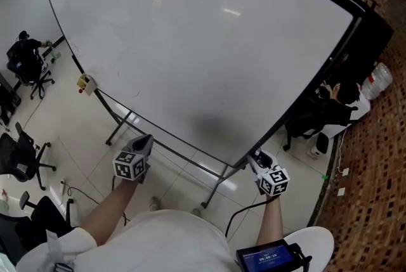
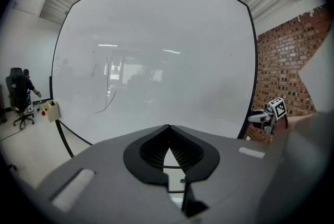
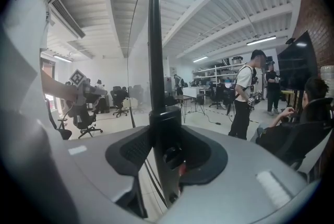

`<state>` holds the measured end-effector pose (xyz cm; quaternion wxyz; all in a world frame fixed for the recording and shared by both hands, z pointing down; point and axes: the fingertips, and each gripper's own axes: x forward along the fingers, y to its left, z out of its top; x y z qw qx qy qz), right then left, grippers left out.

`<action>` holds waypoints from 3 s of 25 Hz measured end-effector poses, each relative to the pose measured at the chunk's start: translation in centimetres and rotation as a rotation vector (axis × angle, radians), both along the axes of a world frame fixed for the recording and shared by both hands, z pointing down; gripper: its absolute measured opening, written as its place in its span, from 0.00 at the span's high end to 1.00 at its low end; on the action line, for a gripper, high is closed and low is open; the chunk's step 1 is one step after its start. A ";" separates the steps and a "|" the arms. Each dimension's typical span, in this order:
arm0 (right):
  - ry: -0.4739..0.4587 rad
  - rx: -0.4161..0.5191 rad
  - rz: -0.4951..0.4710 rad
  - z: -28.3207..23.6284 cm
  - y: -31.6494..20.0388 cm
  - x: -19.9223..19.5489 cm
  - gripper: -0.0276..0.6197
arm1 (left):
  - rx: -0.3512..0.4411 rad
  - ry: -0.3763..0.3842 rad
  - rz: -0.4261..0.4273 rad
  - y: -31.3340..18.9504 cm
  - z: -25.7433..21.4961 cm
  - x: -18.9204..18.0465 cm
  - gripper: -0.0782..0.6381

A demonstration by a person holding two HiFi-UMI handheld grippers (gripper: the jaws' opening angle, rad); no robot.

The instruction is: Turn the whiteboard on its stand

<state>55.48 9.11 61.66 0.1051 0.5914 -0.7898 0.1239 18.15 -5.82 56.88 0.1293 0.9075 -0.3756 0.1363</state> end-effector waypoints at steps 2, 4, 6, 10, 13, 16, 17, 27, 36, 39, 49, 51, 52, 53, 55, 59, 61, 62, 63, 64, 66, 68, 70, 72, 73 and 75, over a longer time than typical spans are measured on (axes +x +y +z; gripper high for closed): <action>-0.001 0.003 0.005 -0.1 0.3 0.4 0.69 | -0.002 -0.004 0.004 0.1 0.0 0.4 0.87; -0.001 0.006 0.009 -0.1 0.6 0.8 0.69 | -0.003 -0.008 0.009 0.1 0.0 0.8 0.87; 0.000 0.009 0.013 -0.1 0.9 1.1 0.69 | -0.002 -0.011 0.014 0.0 0.0 1.2 0.87; 0.001 0.010 0.026 0.0 1.9 1.9 0.69 | 0.002 -0.018 0.023 0.2 -0.2 1.8 0.87; 0.002 0.011 0.033 0.0 2.5 2.3 0.69 | 0.002 -0.024 0.030 0.3 -0.1 2.1 0.87; 0.007 0.011 0.036 -0.1 2.9 2.5 0.69 | -0.001 -0.032 0.042 0.4 0.0 2.5 0.87; 0.008 0.010 0.039 -0.1 3.0 2.6 0.69 | -0.001 -0.033 0.047 0.4 0.0 2.7 0.87; 0.034 0.009 0.073 -0.3 4.4 3.5 0.70 | 0.001 -0.044 0.085 0.7 -0.4 4.3 0.87; 0.043 0.016 0.111 -0.4 5.3 4.2 0.70 | -0.004 -0.054 0.109 1.3 -0.2 5.5 0.87; 0.052 0.020 0.125 -0.4 5.5 4.4 0.70 | -0.001 -0.057 0.115 1.4 -0.4 5.7 0.87; 0.033 0.030 0.214 -0.6 6.8 5.4 0.70 | -0.010 -0.058 0.128 2.3 0.2 6.5 0.87; 0.016 0.043 0.252 -1.1 7.4 6.0 0.64 | -0.016 -0.058 0.131 2.5 0.5 6.8 0.87; 0.007 0.055 0.274 -1.6 7.8 6.5 0.59 | -0.018 -0.057 0.135 2.6 0.6 7.0 0.87; 0.003 0.067 0.292 -2.1 8.2 6.8 0.55 | -0.020 -0.054 0.138 2.7 0.7 7.2 0.87; 0.003 0.097 0.320 -3.4 9.0 7.1 0.52 | -0.023 -0.050 0.145 3.0 1.0 7.5 0.87; -0.021 0.190 0.375 -7.3 11.6 7.5 0.55 | -0.032 -0.038 0.152 3.8 1.3 8.3 0.87; -0.044 0.236 0.381 -9.3 12.8 7.0 0.59 | -0.033 -0.024 0.156 4.2 1.2 8.6 0.87; -0.059 0.254 0.377 -10.0 13.3 6.6 0.62 | -0.032 -0.014 0.158 4.3 1.1 8.7 0.87; -0.075 0.268 0.372 -10.5 13.7 6.1 0.66 | -0.030 -0.004 0.159 4.4 1.0 8.7 0.87; -0.088 0.278 0.369 -10.9 14.0 5.7 0.69 | -0.028 0.004 0.159 4.5 0.9 8.8 0.87; -0.106 0.291 0.371 -11.5 14.7 4.8 0.71 | -0.029 0.013 0.161 4.5 0.9 8.9 0.87; -0.118 0.298 0.378 -11.8 15.1 3.7 0.73 | -0.033 0.015 0.163 4.5 1.0 8.8 0.87; -0.126 0.298 0.379 -11.9 15.3 2.4 0.74 | -0.037 0.015 0.166 4.4 1.1 8.6 0.87; -0.125 0.294 0.375 -11.7 15.0 1.0 0.74 | -0.037 0.015 0.175 4.1 1.2 8.6 0.87; -0.123 0.291 0.372 -11.6 14.8 0.4 0.74 | -0.037 0.016 0.181 3.9 1.2 8.7 0.87; -0.125 0.288 0.372 -11.5 14.5 -0.7 0.75 | -0.036 0.019 0.198 3.7 1.0 8.9 0.87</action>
